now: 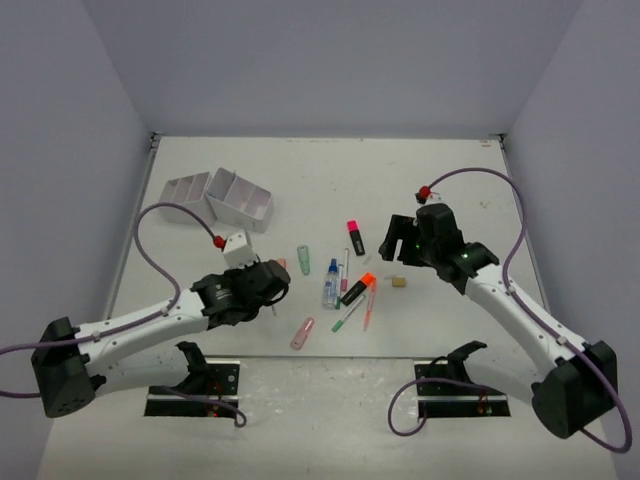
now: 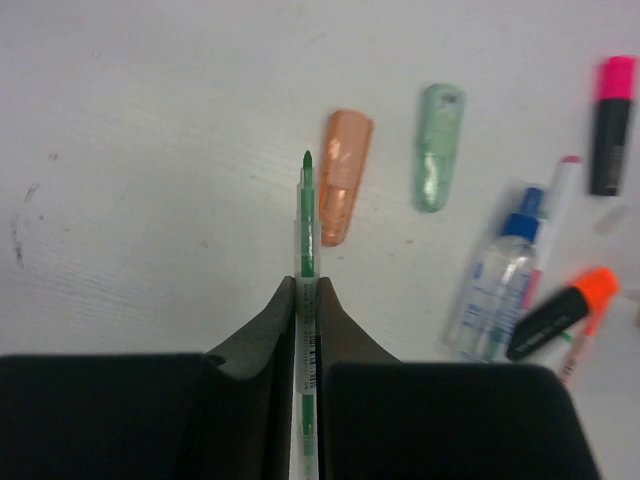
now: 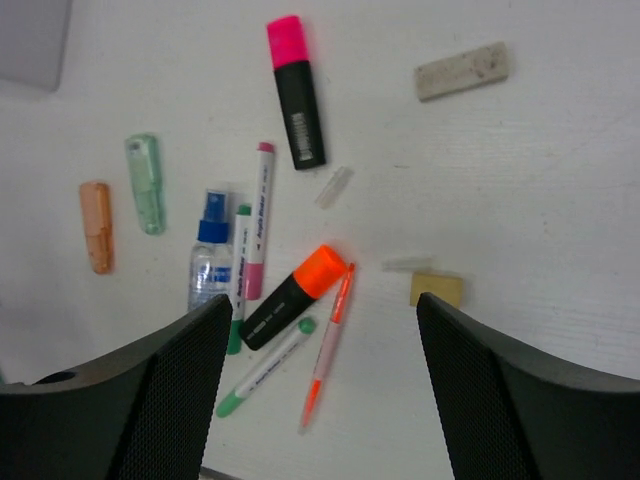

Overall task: Sort the stationery into containers
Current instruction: Pick up the pen from the center of the board, then close the pen cap on the pen.

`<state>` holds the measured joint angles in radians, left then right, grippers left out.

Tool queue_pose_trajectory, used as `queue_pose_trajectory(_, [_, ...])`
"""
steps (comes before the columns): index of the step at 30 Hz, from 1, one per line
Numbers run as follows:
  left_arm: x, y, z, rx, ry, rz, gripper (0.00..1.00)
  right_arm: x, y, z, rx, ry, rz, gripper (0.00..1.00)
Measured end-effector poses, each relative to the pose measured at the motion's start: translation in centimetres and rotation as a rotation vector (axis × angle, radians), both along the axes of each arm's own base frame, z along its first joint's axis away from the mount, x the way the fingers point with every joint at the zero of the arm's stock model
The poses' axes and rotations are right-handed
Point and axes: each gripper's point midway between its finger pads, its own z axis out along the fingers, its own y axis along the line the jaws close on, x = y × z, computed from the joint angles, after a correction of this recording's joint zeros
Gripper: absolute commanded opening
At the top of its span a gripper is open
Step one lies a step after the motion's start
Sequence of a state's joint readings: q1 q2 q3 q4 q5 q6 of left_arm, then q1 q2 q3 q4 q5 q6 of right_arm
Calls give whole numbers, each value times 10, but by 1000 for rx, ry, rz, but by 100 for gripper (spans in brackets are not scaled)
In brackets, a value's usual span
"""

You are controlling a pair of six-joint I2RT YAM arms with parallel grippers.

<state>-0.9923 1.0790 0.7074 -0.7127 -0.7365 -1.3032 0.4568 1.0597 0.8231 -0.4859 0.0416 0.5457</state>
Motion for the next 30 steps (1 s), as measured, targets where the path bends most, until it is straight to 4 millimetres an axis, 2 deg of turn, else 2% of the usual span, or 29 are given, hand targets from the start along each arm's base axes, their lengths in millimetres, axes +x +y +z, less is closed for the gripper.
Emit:
queue_pose_trajectory(2, [4, -9, 30, -49, -84, -99, 0, 4, -1, -21, -28, 69, -34, 74])
queue_pose_trajectory(4, [5, -18, 59, -90, -166, -204, 0, 7, -1, -38, -46, 125, -66, 66])
queue_pose_trajectory(7, [1, -27, 96, -113, -265, -353, 0, 14, 2, -55, -55, 189, -114, 57])
queue_pose_trajectory(11, [-6, -39, 136, -107, -356, -528, 0, 28, 10, -69, -57, 222, -182, 52])
queue_pose_trajectory(13, [-10, -43, 145, -98, -383, -594, 0, 33, 18, -74, -62, 226, -207, 50])
queue_pose_trajectory(20, [-20, -47, 141, -54, -375, -709, 0, 48, 44, -91, -80, 241, -253, 43])
queue_pose_trajectory(30, [-32, -39, 158, -107, -431, -734, 0, 54, 46, -123, -129, 295, -308, 34])
